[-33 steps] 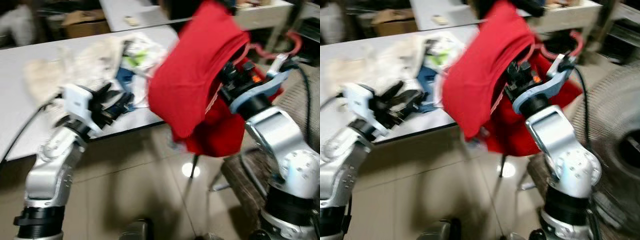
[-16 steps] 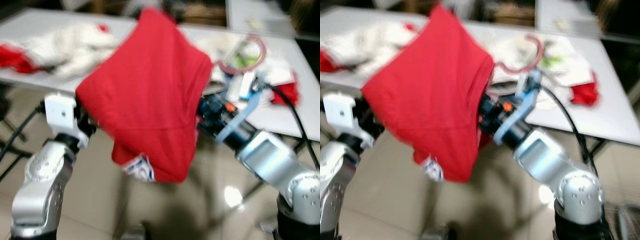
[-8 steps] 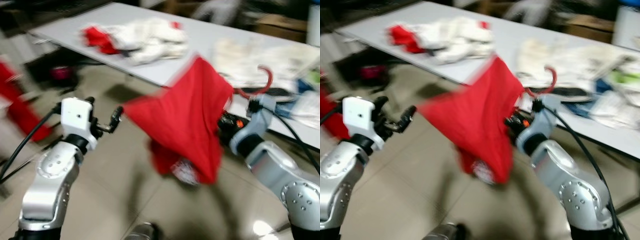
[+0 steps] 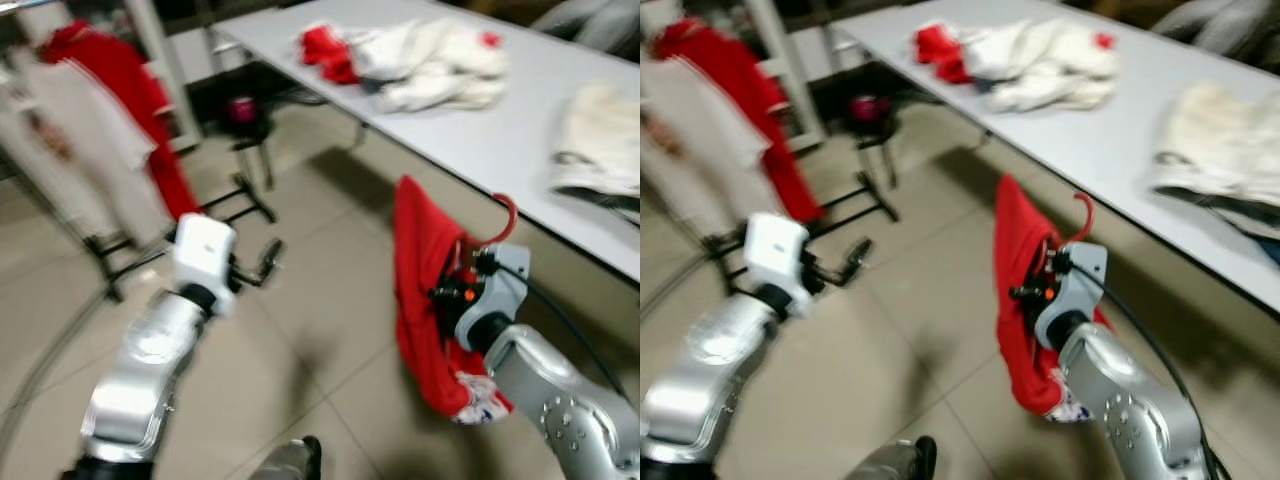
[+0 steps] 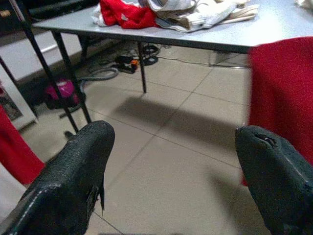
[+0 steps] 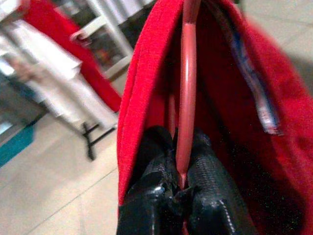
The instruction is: Hang hanger
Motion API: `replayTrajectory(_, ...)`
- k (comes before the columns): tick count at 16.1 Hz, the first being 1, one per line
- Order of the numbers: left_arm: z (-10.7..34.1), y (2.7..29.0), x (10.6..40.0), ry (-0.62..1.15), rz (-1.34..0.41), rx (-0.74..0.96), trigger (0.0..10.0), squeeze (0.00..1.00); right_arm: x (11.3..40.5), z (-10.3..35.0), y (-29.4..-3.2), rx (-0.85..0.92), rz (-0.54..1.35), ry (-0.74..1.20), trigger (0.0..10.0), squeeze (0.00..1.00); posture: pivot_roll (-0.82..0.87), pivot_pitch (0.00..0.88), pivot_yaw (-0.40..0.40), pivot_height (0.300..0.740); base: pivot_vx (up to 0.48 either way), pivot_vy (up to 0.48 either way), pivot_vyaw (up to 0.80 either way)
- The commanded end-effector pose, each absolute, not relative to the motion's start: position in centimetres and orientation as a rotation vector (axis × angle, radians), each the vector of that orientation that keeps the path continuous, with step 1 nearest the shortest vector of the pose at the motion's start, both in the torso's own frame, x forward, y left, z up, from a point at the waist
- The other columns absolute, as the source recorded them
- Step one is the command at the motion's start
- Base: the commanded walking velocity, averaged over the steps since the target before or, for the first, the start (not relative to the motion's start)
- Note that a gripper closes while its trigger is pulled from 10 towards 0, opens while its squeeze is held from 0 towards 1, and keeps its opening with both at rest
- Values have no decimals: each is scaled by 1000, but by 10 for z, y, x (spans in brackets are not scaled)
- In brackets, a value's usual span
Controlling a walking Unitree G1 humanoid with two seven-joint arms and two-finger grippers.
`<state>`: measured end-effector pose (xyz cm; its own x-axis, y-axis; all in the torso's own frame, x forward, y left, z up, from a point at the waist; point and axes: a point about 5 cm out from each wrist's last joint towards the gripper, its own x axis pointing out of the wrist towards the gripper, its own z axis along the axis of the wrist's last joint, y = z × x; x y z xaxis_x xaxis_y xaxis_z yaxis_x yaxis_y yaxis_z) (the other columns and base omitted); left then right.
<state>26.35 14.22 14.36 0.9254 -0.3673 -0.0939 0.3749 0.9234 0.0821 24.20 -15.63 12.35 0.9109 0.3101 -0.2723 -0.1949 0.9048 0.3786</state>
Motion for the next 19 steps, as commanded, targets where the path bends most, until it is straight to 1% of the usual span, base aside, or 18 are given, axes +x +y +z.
replayTrajectory(1, 147, 146, 263, 66, -360, 121, 10000, 733, 242, 132, -146, 358, 340, 281, 10000, 0, 44, 83, 67, 740, 0, -480, 794)
replayTrajectory(5, 145, 144, 263, 69, -352, 139, 10000, 733, 246, 135, -141, 356, 371, 264, 10000, 0, 53, 80, 60, 740, 0, -476, 794)
replayTrajectory(8, 146, 144, 261, 61, -352, 157, 10000, 729, 251, 138, -128, 338, 448, 248, 10000, 0, 61, 74, 53, 740, 0, -400, 794)
replayTrajectory(9, 142, 145, 261, 102, -335, 116, 10000, 729, 252, 138, -124, 322, 466, 246, 10000, 0, 66, 71, 51, 740, 0, 0, 794)
replayTrajectory(10, 142, 145, 261, 106, -331, 109, 10000, 733, 252, 138, -122, 321, 472, 244, 10000, 0, 66, 71, 51, 740, 0, 480, 0)
replayTrajectory(13, 143, 146, 263, 103, -345, 152, 10000, 722, 253, 140, -117, 295, 474, 221, 10000, 0, 69, 56, 53, 740, 0, 422, 0)
replayTrajectory(14, 146, 144, 265, 80, -374, 171, 10000, 659, 254, 141, -116, 277, 468, 208, 10000, 0, 68, 54, 54, 740, 0, 0, 0)
replayTrajectory(16, 147, 143, 266, 73, -386, 172, 10000, 651, 254, 143, -116, 274, 464, 203, 10000, 0, 68, 54, 54, 740, 0, 0, 0)
replayTrajectory(17, 151, 138, 269, 59, -449, 150, 10000, 1000, 257, 146, -116, 273, 451, 188, 10000, 0, 58, 44, 64, 740, 0, 0, 0)
replayTrajectory(18, 151, 138, 269, 59, -449, 150, 10000, 1000, 257, 146, -116, 273, 451, 188, 10000, 0, 58, 44, 64, 740, 0, 0, 0)
replayTrajectory(19, 153, 131, 274, 64, -513, 135, 10000, 1000, 262, 151, -118, 274, 438, 169, 10000, 0, 56, 45, 65, 740, 0, 0, 0)
